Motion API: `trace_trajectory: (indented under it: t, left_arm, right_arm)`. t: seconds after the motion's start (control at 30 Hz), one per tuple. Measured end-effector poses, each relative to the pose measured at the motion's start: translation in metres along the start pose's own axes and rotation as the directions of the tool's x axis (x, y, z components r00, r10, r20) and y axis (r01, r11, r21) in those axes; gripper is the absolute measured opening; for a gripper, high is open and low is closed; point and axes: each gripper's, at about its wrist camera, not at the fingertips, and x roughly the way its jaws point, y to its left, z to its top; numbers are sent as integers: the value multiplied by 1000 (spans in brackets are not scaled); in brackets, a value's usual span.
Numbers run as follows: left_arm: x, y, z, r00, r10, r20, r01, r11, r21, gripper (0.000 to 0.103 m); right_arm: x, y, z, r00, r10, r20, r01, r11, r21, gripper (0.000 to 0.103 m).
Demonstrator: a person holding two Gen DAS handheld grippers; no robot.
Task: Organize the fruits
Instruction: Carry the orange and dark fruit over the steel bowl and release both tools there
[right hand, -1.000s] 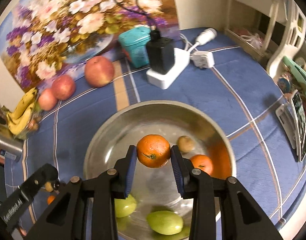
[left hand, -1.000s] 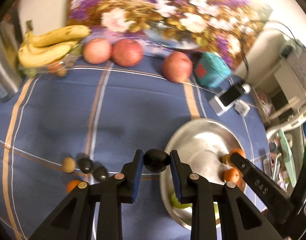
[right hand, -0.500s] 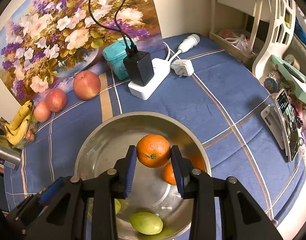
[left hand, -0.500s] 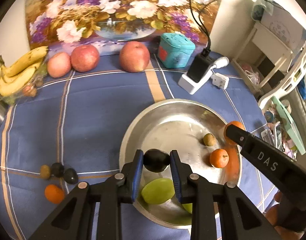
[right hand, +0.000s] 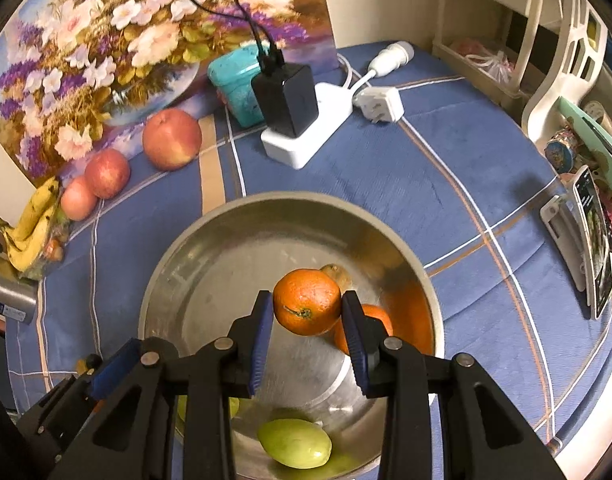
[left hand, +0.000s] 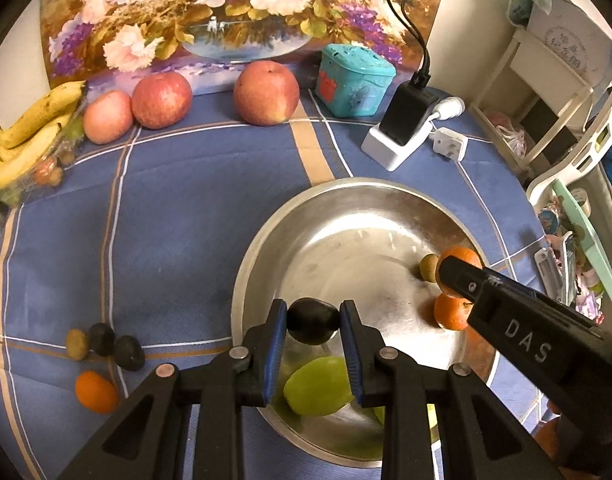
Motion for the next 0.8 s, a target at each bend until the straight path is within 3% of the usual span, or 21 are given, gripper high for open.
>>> trace_trajectory:
  t: [0.8]
  left_arm:
    - [18,5,-6,999,29,-38,-29,1000,-7,29]
  right_arm:
    - [27,6,-2,994,-23,-104,21,999,-28,37]
